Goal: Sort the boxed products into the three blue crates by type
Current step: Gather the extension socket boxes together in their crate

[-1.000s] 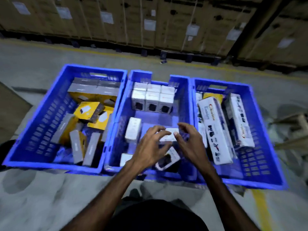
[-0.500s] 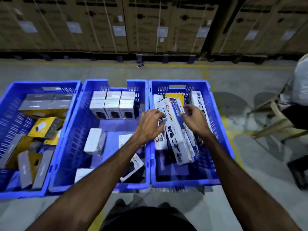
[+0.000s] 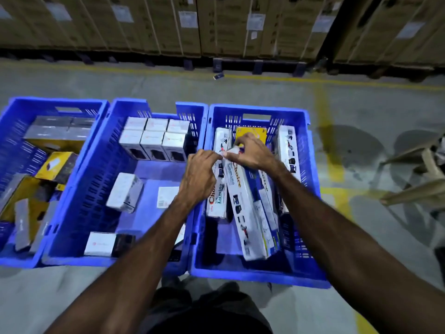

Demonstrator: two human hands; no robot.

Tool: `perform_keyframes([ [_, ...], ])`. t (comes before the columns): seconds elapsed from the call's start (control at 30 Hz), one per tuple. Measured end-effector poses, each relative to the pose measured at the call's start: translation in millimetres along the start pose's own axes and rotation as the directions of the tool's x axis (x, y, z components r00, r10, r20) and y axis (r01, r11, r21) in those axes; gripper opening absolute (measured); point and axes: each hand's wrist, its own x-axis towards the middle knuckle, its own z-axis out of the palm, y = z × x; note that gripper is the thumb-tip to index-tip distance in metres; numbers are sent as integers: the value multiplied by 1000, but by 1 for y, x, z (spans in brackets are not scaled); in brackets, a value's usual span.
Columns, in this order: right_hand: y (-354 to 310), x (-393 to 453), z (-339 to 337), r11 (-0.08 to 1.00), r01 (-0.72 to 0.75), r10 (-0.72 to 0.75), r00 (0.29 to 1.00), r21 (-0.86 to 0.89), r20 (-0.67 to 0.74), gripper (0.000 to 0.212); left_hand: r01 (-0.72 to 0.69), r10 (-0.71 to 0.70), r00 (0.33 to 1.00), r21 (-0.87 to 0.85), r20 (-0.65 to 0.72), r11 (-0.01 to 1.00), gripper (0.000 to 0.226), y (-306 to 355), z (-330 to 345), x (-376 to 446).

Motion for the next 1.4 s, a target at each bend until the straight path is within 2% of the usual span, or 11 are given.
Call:
perform_keyframes([
  [0.1,4,-38,16,998,52,-52,999,19,-2,76,8,-8,1000,-1,-10,1000,53,2,-1,-1],
  [0.2,13,-64,28,996,83,-79,979,16,-187,73,5,-5,1000,-10,-24,1000,51,3,-1,-1],
  [0.43,-5,-63,17,989,-44,6,965,-141,-262,58,11,-11,1000,-5,-24,1000,49,3,0,-2],
  [0.57,-2,-77,10,990,-26,-31,920,-140,-390,54,-5,5,1000,-9,-12,1000,42,4,-4,-2],
  [0.67,1,-96,-5,998,18,-45,877,-59,-479,47,0,0,1000,-19,-28,1000,42,2,-2,-2],
  [0.8,20,-126,-27,987,-26,112,811,156,-574,46,0,-2,999,-47,-45,999,50,-1,1,-1],
  [0.93,28,-139,-35,968,-162,246,776,193,-581,58,-2,0,999,-47,-38,999,51,-1,2,0],
  [1.03,28,-142,-43,972,-171,234,790,162,-566,43,-7,5,1000,-56,-29,998,49,-2,2,0],
  [1.17,40,-146,-56,955,-245,293,858,165,-422,18,-1,0,1000,-59,-27,998,47,-3,2,-1],
  [1.27,36,-144,-63,946,-323,317,889,38,-330,28,-5,3,999,-61,-32,998,47,-3,1,0],
  [1.4,3,-114,-62,962,-266,224,898,-61,-379,32,-3,1,999,-64,-34,998,46,-3,2,0],
])
